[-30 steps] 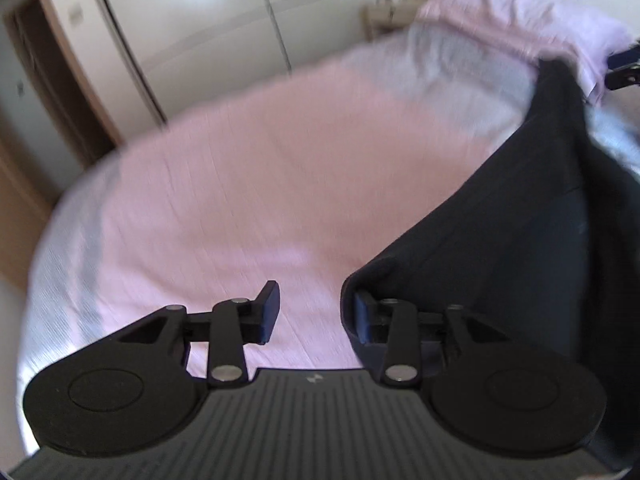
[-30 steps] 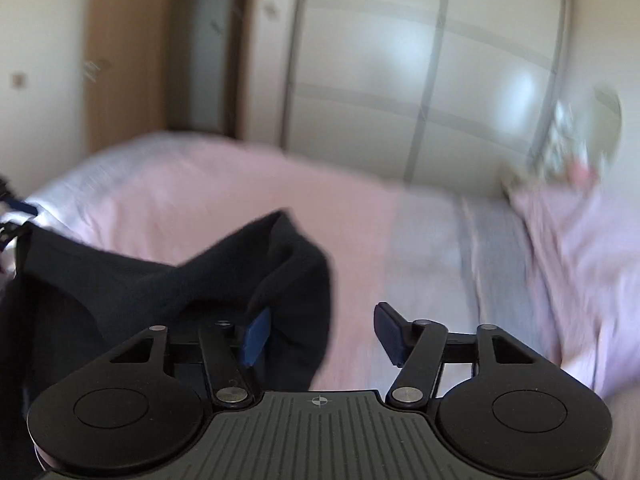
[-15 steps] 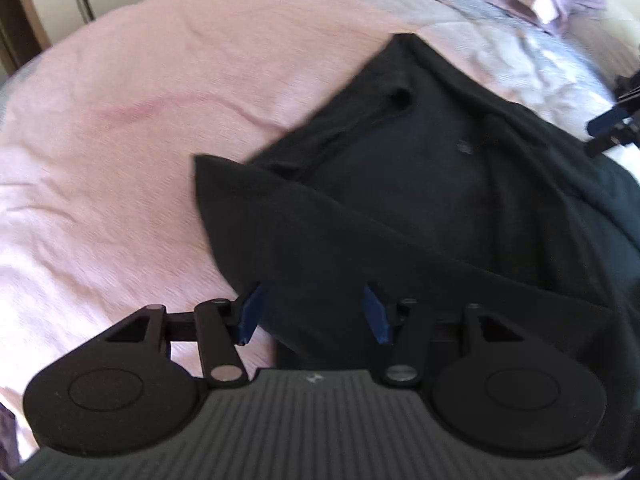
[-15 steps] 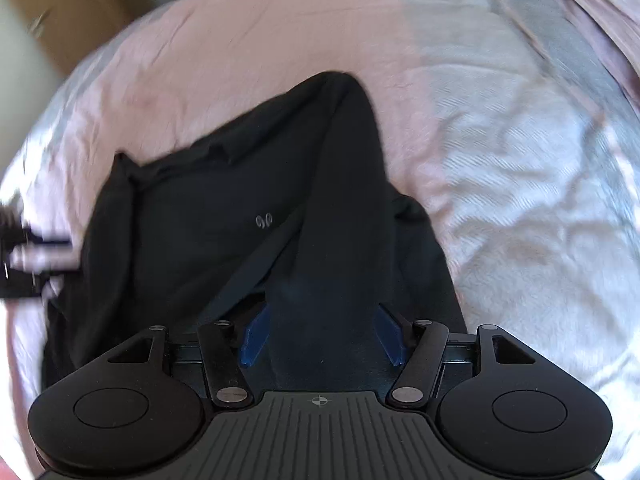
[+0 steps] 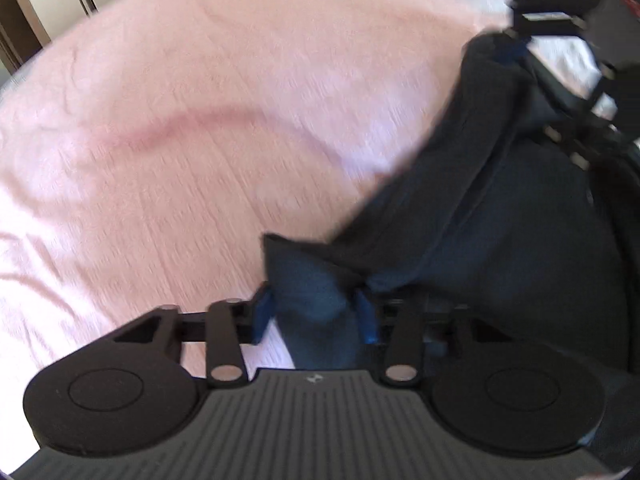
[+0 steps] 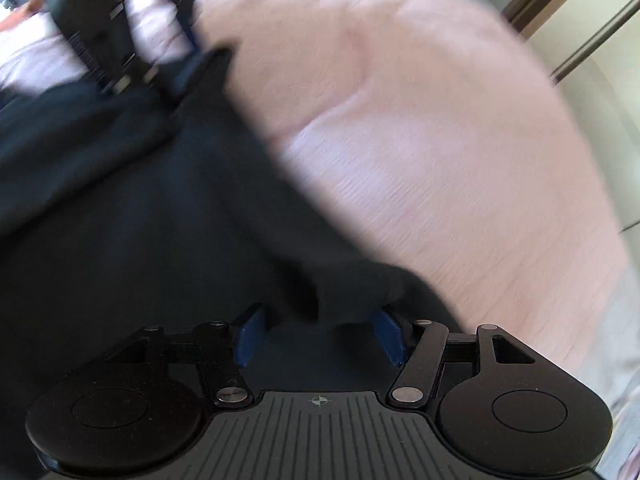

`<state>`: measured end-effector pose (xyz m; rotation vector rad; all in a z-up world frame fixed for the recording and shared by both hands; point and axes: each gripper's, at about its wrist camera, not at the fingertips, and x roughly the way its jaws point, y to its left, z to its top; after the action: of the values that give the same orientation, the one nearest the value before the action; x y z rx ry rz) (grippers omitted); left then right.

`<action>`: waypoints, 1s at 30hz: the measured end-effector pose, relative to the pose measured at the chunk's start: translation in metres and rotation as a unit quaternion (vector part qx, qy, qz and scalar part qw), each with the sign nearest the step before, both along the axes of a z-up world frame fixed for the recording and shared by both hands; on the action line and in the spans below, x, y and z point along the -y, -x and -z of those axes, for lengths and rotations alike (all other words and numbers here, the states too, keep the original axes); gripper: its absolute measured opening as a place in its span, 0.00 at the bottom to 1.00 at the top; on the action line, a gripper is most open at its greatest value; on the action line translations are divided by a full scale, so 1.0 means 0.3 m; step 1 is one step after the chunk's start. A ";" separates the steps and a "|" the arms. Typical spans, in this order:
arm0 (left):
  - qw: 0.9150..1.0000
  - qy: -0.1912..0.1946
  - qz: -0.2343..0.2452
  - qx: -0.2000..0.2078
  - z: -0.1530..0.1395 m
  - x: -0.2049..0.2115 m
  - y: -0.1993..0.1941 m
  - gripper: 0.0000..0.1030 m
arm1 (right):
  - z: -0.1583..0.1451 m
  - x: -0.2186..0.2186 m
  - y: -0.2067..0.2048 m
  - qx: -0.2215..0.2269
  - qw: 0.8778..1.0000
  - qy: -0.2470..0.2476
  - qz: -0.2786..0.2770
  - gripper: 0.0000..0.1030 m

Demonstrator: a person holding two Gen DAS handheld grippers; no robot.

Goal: Fold clothes
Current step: 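Lower the dark shirt onto the bed and open both grippers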

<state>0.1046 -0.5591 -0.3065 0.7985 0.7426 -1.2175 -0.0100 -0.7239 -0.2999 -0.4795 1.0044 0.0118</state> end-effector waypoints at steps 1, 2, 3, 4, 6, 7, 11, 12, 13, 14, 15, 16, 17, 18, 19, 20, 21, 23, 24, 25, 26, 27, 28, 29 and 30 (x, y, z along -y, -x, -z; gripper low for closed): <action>1.000 0.017 -0.014 0.007 -0.015 0.004 -0.023 0.31 | -0.025 0.047 -0.018 0.036 0.999 0.001 0.031 0.59; 0.998 0.036 -0.040 0.020 -0.034 0.010 -0.053 0.22 | -0.050 0.094 -0.037 0.072 0.995 0.002 0.061 0.59; 0.995 0.056 -0.073 0.025 -0.055 0.013 -0.091 0.18 | -0.071 0.143 -0.036 0.098 0.990 -0.015 0.095 0.59; 0.993 0.067 -0.098 0.012 -0.072 0.008 -0.127 0.17 | -0.089 0.194 -0.019 0.115 0.983 -0.046 0.133 0.59; 0.987 0.081 -0.137 -0.031 -0.104 -0.008 -0.193 0.21 | -0.126 0.296 0.016 0.148 0.961 -0.108 0.206 0.59; 0.984 0.084 -0.145 -0.052 -0.118 -0.020 -0.208 0.28 | -0.144 0.347 0.034 0.163 0.946 -0.139 0.242 0.59; 0.988 0.045 -0.104 -0.109 -0.097 -0.059 -0.149 0.62 | -0.109 0.392 0.203 0.145 0.925 -0.210 0.281 0.60; 0.989 0.023 -0.092 -0.112 -0.065 -0.058 -0.132 0.62 | -0.088 0.385 0.240 0.131 0.925 -0.216 0.283 0.64; 0.991 -0.002 -0.081 -0.110 -0.022 -0.054 -0.117 0.61 | -0.057 0.386 0.262 0.113 0.925 -0.221 0.287 0.66; 0.990 -0.020 -0.076 -0.118 0.019 -0.058 -0.109 0.57 | -0.020 0.395 0.276 0.093 0.924 -0.226 0.293 0.66; 0.988 -0.022 -0.074 -0.132 0.042 -0.064 -0.105 0.52 | 0.013 0.403 0.286 0.080 0.921 -0.237 0.299 0.66; 0.987 -0.017 -0.072 -0.145 0.057 -0.068 -0.100 0.29 | 0.033 0.417 0.297 0.080 0.912 -0.257 0.309 0.65; 0.985 -0.011 -0.069 -0.156 0.055 -0.068 -0.095 0.12 | 0.045 0.435 0.311 0.087 0.901 -0.278 0.322 0.65; 0.986 -0.002 -0.066 -0.152 0.033 -0.067 -0.082 0.11 | 0.057 0.453 0.325 0.093 0.888 -0.299 0.335 0.44; 0.988 0.008 -0.058 -0.142 0.002 -0.066 -0.065 0.08 | 0.051 0.469 0.340 0.102 0.877 -0.315 0.348 0.07; 0.989 0.018 -0.048 -0.136 -0.031 -0.057 -0.053 0.08 | 0.027 0.484 0.357 0.114 0.866 -0.327 0.361 0.07; 0.990 0.027 -0.039 -0.132 -0.066 -0.044 -0.047 0.08 | -0.002 0.489 0.375 0.124 0.864 -0.323 0.366 0.07; 0.990 0.045 -0.024 -0.128 -0.134 -0.005 -0.053 0.08 | -0.080 0.494 0.416 0.144 0.876 -0.287 0.361 0.07; 0.990 0.052 -0.019 -0.126 -0.157 0.029 -0.065 0.08 | -0.121 0.510 0.439 0.156 0.877 -0.276 0.362 0.07; 0.991 0.060 -0.014 -0.123 -0.175 0.066 -0.076 0.08 | -0.152 0.530 0.468 0.166 0.876 -0.264 0.368 0.07; 0.991 0.067 -0.009 -0.120 -0.193 0.102 -0.086 0.08 | -0.174 0.555 0.500 0.174 0.873 -0.252 0.379 0.07; 0.990 0.070 -0.006 -0.123 -0.201 0.143 -0.101 0.08 | -0.195 0.579 0.533 0.182 0.870 -0.240 0.390 0.07; 0.989 0.060 -0.006 -0.132 -0.186 0.189 -0.114 0.08 | -0.203 0.608 0.561 0.186 0.865 -0.235 0.402 0.07; 0.989 0.046 -0.008 -0.140 -0.161 0.238 -0.123 0.11 | -0.199 0.641 0.584 0.186 0.858 -0.237 0.416 0.07; 0.990 0.029 -0.011 -0.141 -0.130 0.284 -0.124 0.14 | -0.184 0.666 0.598 0.179 0.853 -0.241 0.427 0.07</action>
<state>0.1418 -0.6443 -0.2675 0.5741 0.9382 -1.3417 -0.1895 -0.9236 -0.2445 0.4458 0.7338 -0.5932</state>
